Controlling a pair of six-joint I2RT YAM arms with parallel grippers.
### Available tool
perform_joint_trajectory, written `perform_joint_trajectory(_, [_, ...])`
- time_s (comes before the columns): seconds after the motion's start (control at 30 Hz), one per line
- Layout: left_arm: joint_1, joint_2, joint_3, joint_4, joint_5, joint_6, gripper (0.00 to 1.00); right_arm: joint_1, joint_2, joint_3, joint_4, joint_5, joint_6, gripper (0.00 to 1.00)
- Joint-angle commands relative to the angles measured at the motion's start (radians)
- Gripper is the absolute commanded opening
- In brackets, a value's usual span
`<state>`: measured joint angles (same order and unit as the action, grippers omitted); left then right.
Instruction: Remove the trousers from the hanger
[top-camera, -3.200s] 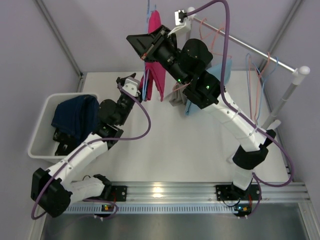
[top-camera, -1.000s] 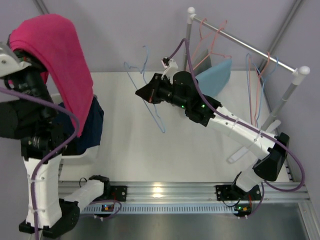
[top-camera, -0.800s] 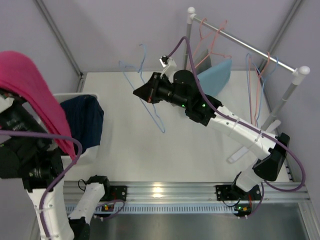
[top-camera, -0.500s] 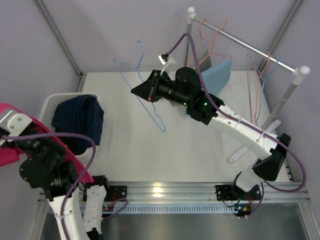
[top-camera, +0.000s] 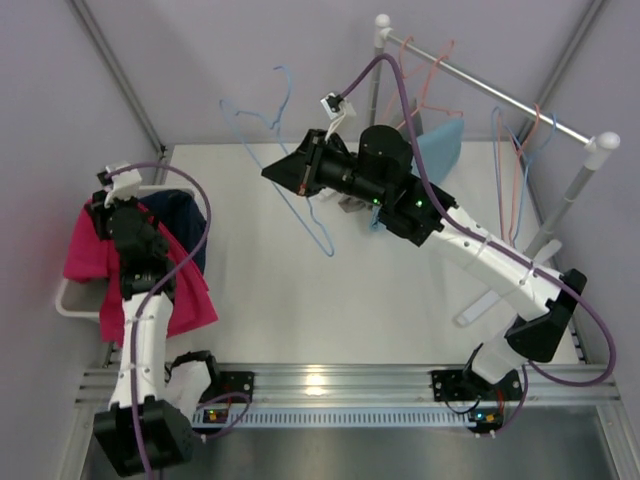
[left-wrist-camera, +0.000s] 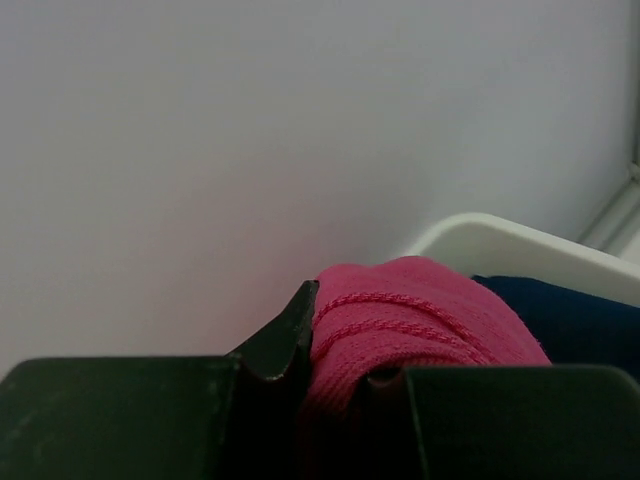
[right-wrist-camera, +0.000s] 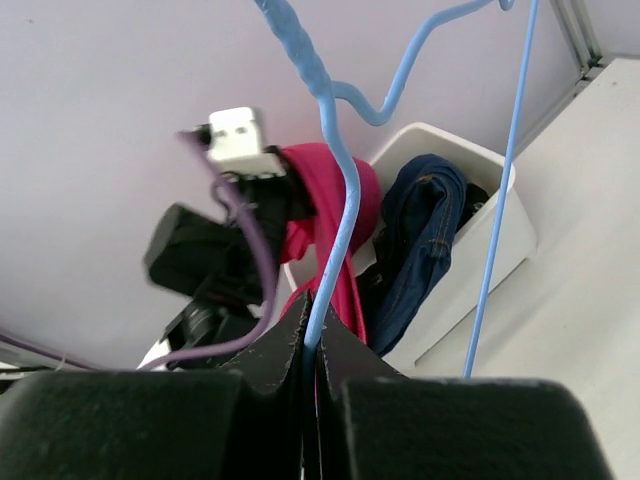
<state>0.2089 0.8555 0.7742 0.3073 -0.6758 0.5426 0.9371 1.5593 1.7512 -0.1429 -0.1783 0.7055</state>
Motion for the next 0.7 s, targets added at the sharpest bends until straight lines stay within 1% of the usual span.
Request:
perform_joint_trajectory(0.0, [0.003, 0.126, 0.075, 0.073, 0.169, -0.198, 0.0, -0.026, -0.073, 0.056, 0.013, 0.02, -0.043, 0.0])
perform_joint_trajectory(0.07, [0.004, 0.197, 0.128, -0.005, 0.171, -0.248, 0.0, -0.061, -0.111, 0.054, -0.009, 0.034, -0.043, 0.0])
perform_joint_trajectory(0.1, [0.004, 0.259, 0.146, -0.045, 0.157, -0.304, 0.0, -0.069, -0.129, 0.051, -0.015, 0.04, -0.046, 0.0])
perform_joint_trajectory(0.13, [0.004, 0.286, 0.166, -0.118, 0.156, -0.325, 0.01, -0.078, -0.148, 0.048, -0.021, 0.063, -0.052, 0.0])
perform_joint_trajectory(0.17, [0.004, 0.304, 0.177, -0.163, 0.159, -0.376, 0.06, -0.087, -0.192, 0.044, -0.041, 0.078, -0.078, 0.0])
perform_joint_trajectory(0.2, [0.004, 0.321, 0.18, -0.206, 0.166, -0.406, 0.19, -0.087, -0.218, 0.039, -0.052, 0.103, -0.092, 0.0])
perform_joint_trajectory(0.23, [0.006, 0.32, 0.178, -0.247, 0.214, -0.429, 0.32, -0.089, -0.244, 0.033, -0.061, 0.144, -0.119, 0.0])
perform_joint_trajectory(0.3, [0.004, 0.291, 0.152, -0.351, 0.277, -0.478, 0.55, -0.089, -0.338, -0.007, -0.089, 0.174, -0.138, 0.0])
perform_joint_trajectory(0.33, [0.006, 0.274, 0.149, -0.385, 0.304, -0.501, 0.76, -0.089, -0.407, -0.05, -0.099, 0.222, -0.155, 0.0])
perform_joint_trajectory(0.37, [0.006, 0.261, 0.151, -0.46, 0.32, -0.536, 0.9, -0.089, -0.441, -0.077, -0.109, 0.241, -0.164, 0.0])
perform_joint_trajectory(0.4, [0.006, 0.223, 0.155, -0.5, 0.35, -0.538, 0.99, -0.089, -0.479, -0.102, -0.131, 0.264, -0.172, 0.0])
perform_joint_trajectory(0.43, [0.006, 0.2, 0.16, -0.531, 0.411, -0.538, 0.99, -0.101, -0.551, -0.157, -0.139, 0.289, -0.19, 0.0])
perform_joint_trajectory(0.47, [0.006, 0.176, 0.174, -0.586, 0.441, -0.57, 0.99, -0.119, -0.583, -0.182, -0.147, 0.289, -0.193, 0.0])
perform_joint_trajectory(0.5, [0.006, 0.119, 0.183, -0.609, 0.473, -0.572, 0.99, -0.142, -0.614, -0.205, -0.171, 0.281, -0.184, 0.0])
perform_joint_trajectory(0.57, [0.006, 0.062, 0.209, -0.635, 0.543, -0.567, 0.99, -0.222, -0.692, -0.254, -0.21, 0.243, -0.155, 0.0])
perform_joint_trajectory(0.6, [0.006, 0.018, 0.249, -0.655, 0.559, -0.566, 0.99, -0.239, -0.72, -0.269, -0.23, 0.238, -0.152, 0.0])
perform_joint_trajectory(0.67, [0.006, -0.01, 0.304, -0.677, 0.593, -0.56, 0.99, -0.267, -0.804, -0.324, -0.274, 0.231, -0.155, 0.0])
